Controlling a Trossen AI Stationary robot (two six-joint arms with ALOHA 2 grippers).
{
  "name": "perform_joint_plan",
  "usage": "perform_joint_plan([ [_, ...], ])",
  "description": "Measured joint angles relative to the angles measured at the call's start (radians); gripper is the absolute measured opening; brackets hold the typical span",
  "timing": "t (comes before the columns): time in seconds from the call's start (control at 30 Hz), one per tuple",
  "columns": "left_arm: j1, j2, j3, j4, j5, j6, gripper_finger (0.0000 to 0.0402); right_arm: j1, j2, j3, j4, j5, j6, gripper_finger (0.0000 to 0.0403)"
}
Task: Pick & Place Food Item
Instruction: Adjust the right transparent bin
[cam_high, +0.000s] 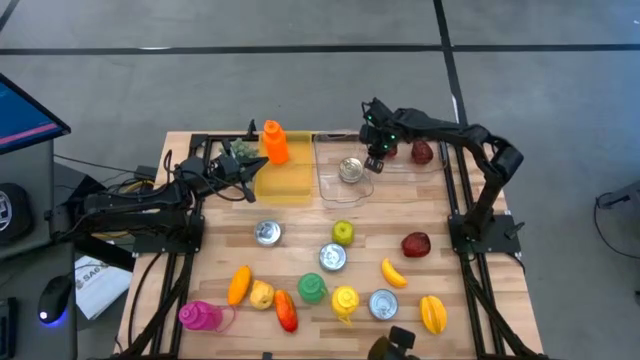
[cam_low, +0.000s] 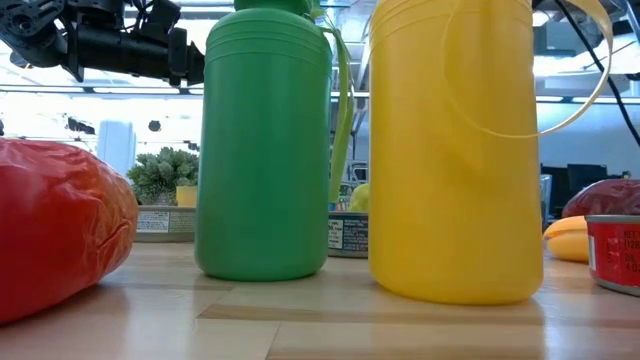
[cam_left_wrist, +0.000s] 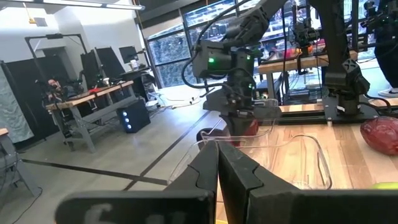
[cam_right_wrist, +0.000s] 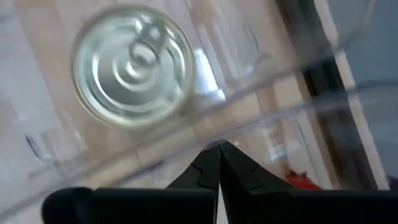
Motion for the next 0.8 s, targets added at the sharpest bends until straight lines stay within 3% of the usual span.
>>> perform_joint_plan([
  [0.57, 0.0, 0.0, 0.0, 0.0, 0.002, 0.0, 0.0001, 0.041, -0.001, 0.0, 0.083, -0.05, 0.086, 0.0],
  [0.7, 0.0, 0.0, 0.0, 0.0, 0.004, 0.0, 0.0001, 0.041, -0.032, 0.001, 0.078, 0.1, 0.1, 0.0],
  [0.8, 0.0, 0.0, 0.0, 0.0, 0.003, 0.0, 0.0001, 0.039, -0.075, 0.002, 0.053, 0.152, 0.089, 0.0],
])
